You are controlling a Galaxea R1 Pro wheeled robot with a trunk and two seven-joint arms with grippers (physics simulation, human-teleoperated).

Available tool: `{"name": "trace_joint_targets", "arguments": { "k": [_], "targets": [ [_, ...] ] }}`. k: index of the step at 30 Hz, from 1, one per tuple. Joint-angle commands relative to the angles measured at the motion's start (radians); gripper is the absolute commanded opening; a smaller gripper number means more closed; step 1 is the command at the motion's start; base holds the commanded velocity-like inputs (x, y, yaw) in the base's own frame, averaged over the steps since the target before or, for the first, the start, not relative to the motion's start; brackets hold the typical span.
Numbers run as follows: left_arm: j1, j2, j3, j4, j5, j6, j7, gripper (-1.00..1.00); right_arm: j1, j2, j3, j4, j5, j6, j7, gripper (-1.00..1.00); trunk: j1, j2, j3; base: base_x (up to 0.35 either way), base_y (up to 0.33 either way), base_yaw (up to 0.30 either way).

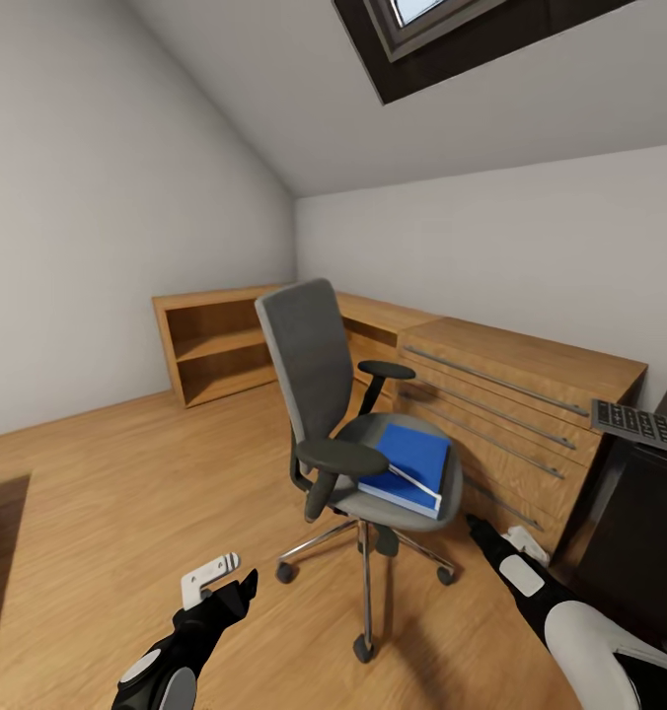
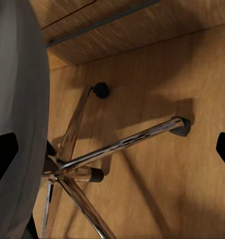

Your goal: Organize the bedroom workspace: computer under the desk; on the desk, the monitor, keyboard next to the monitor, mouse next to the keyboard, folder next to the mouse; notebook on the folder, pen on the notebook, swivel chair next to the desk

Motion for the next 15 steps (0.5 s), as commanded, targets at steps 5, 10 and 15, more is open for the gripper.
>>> {"name": "trace_joint_targets", "arguments": {
  "k": [5,10,15],
  "targets": [
    [0.000,0.000,-0.001,-0.001,0.010,0.002,0.009,1.00,-0.001,0.000,0.001,0.003,-0.010,-0.013,-0.003,1.00,0.000,0.000,-0.001,0.000,0.000,0.159],
    [0.000,0.000,-0.001,-0.001,0.010,0.002,0.009,1.00,-0.001,0.000,0.001,0.003,-0.010,-0.018,-0.004,1.00,0.000,0.000,-0.001,0.000,0.000,0.171],
    [0.000,0.000,0.000,-0.001,0.010,0.002,0.009,1.00,-0.001,0.001,0.001,0.003,-0.010,-0.020,-0.004,1.00,0.000,0.000,-0.001,0.000,0.000,0.174]
  ]
}}
